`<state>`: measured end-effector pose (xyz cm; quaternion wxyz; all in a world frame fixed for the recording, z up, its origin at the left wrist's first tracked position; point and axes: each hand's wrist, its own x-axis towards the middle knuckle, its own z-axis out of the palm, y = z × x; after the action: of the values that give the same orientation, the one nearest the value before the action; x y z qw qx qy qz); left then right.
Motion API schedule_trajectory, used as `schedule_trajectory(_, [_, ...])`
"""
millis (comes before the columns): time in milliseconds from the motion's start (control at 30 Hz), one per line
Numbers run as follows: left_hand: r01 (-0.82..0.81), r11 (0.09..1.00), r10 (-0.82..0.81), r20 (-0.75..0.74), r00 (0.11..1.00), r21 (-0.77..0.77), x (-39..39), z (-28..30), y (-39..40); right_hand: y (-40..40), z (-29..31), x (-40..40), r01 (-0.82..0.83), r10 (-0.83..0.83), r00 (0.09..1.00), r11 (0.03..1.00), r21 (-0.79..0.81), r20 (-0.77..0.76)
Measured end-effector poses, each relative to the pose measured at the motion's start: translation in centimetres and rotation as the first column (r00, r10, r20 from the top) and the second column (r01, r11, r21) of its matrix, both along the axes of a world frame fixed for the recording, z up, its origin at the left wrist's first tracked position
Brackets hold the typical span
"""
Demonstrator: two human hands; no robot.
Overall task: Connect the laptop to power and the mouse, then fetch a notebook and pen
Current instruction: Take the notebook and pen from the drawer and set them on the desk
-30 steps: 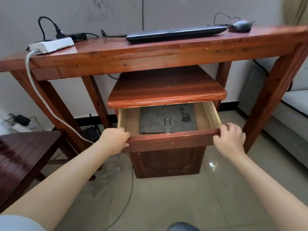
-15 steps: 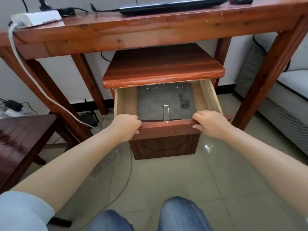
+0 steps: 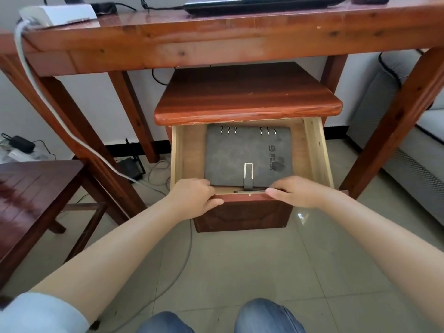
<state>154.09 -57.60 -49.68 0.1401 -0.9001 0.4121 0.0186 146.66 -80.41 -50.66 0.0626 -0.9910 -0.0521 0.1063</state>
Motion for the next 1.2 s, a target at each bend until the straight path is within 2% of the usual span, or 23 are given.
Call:
schedule_trajectory(33, [-0.029, 0.997, 0.027, -0.032, 0.999, -0.067, 0.1, -0.2, 0.0, 0.2, 0.1, 0.9, 0.026, -0.025, 0.999, 0.999, 0.038, -0.036])
schedule_trajectory(133, [-0.179, 0.962, 0.153, -0.133, 0.979, -0.208, 1.0, -0.6, -0.3, 1.0, 0.0, 3.9, 0.319, -0.282, 0.926, 0.94, 0.119, -0.253])
schedule_trajectory(200, [-0.306, 0.926, 0.259, -0.216, 0.941, -0.224, 2.0, -0.3, -0.6, 1.5, -0.2, 4.9, 0.259, -0.239, 0.923, 0.966, 0.026, -0.3])
schedule_trajectory(233, [-0.36, 0.91, 0.305, -0.254, 0.918, -0.207, 2.4, -0.1, -0.9, 1.4, -0.5, 5.3, 0.246, -0.234, 0.922, 0.969, -0.001, -0.308])
schedule_trajectory(333, [-0.46, 0.877, 0.388, -0.361, 0.848, -0.139, 3.8, 0.0, -2.1, 1.5, -1.1, 5.4, 0.337, -0.31, 0.919, 0.938, 0.079, -0.244])
schedule_trajectory(500, [-0.591, 0.784, 0.451, -0.481, 0.752, -0.19, 5.2, -1.8, -4.4, 0.6, -1.4, 5.0, 0.368, -0.361, 0.916, 0.93, 0.014, -0.174])
schedule_trajectory(600, [-0.6, 0.773, 0.457, -0.473, 0.753, -0.208, 5.1, -2.6, -5.4, 0.6, -1.3, 5.2, 0.373, -0.357, 0.905, 0.928, 0.027, -0.234])
schedule_trajectory(800, [-0.563, 0.81, 0.48, -0.367, 0.797, -0.165, 5.3, -3.1, -5.9, 0.8, -1.5, 5.9, 0.37, -0.356, 0.874, 0.929, -0.021, -0.332])
schedule_trajectory(967, [-0.561, 0.811, 0.497, -0.309, 0.811, -0.166, 5.5, -3.3, -6.2, 0.9, -1.1, 6.0, 0.367, -0.376, 0.897, 0.927, -0.08, -0.233])
schedule_trajectory(1033, [-0.591, 0.783, 0.503, -0.359, 0.786, -0.195, 5.6, -3.4, -6.3, 0.1, -0.6, 5.5, 0.395, -0.391, 0.894, 0.918, -0.025, -0.22])
schedule_trajectory(1100, [-0.623, 0.748, 0.5, -0.422, 0.756, -0.23, 5.6, -3.3, -6.4, -1.2, 0.1, 4.9, 0.445, -0.421, 0.885, 0.89, 0.096, -0.2])
schedule_trajectory(1200, [-0.66, 0.704, 0.499, -0.479, 0.722, -0.261, 5.4, -3.4, -6.5, -2.9, 0.5, 4.8, 0.561, -0.555, 0.825, 0.784, 0.265, -0.106])
